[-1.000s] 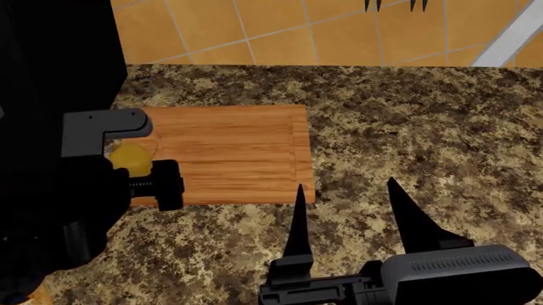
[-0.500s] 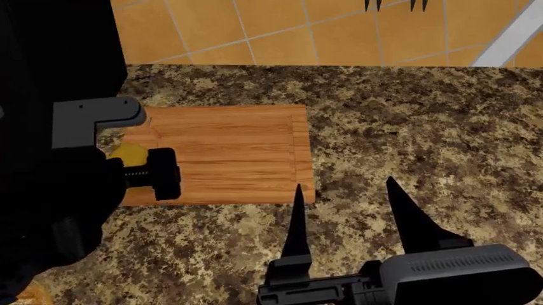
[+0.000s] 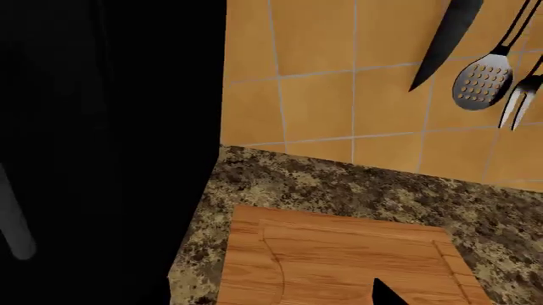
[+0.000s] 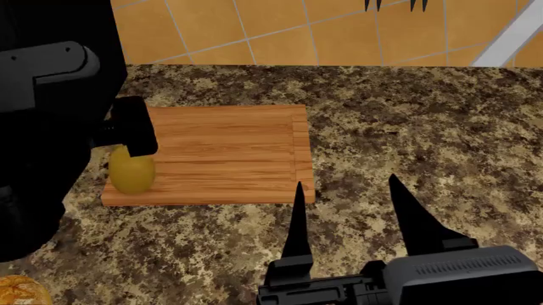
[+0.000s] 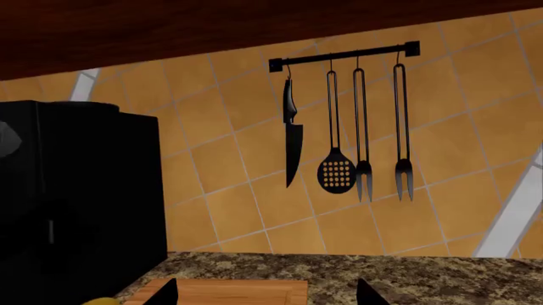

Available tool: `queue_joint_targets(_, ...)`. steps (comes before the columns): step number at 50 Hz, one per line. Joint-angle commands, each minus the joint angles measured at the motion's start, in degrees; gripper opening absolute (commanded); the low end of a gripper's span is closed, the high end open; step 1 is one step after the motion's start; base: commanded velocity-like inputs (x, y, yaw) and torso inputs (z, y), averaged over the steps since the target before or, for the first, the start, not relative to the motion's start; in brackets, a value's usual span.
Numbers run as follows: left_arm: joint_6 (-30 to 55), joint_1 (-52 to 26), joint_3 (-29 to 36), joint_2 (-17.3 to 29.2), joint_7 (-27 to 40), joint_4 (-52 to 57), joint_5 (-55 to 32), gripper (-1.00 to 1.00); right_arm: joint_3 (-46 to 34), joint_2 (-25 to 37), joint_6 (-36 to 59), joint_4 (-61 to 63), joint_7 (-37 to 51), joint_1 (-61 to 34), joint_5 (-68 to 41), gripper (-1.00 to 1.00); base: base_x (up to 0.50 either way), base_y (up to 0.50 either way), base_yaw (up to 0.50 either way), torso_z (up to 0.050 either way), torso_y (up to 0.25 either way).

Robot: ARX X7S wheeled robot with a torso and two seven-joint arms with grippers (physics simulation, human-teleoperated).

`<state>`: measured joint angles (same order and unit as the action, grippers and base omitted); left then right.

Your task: Place the bread and cheese on the cutting board.

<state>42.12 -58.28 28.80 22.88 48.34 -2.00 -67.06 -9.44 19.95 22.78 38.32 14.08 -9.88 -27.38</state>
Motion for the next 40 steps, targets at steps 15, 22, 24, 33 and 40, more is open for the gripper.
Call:
queue_joint_targets(15, 1.9, 12.6, -14.7, 20.7, 16.5, 44.1, -23.8, 1.00, -0.2, 0.7, 0.2, 1.3, 0.9, 0.2, -0.6, 1.00, 0.00, 0.00, 0.00, 0.000, 0.000)
queue_joint_targets(22, -0.1, 17.6, -19.3, 27.1, 16.8, 50.6, -31.4, 1.00, -0.5, 0.8, 0.1, 1.2, 1.0, 0.2, -0.5, 1.00, 0.00, 0.00, 0.00, 0.000, 0.000)
queue_joint_targets(24, -1.2, 19.0, -20.9, 29.0, 17.2, 52.0, -33.8, 1.00, -0.6, 0.8, -0.1, 0.9, 0.9, 0.1, -0.4, 1.00, 0.00, 0.00, 0.00, 0.000, 0.000)
queue_joint_targets(33, -5.8, 27.3, -28.1, 35.1, 17.9, 57.2, -40.2, 1.00, -1.2, 0.8, 0.0, 0.5, 1.0, -0.2, -0.3, 1.00, 0.00, 0.00, 0.00, 0.000, 0.000)
queue_joint_targets(40, -7.6, 32.5, -32.1, 38.5, 18.2, 59.1, -44.1, 1.00, -1.6, 0.8, -0.5, -0.1, 0.8, -0.2, -0.1, 1.00, 0.00, 0.00, 0.00, 0.000, 0.000)
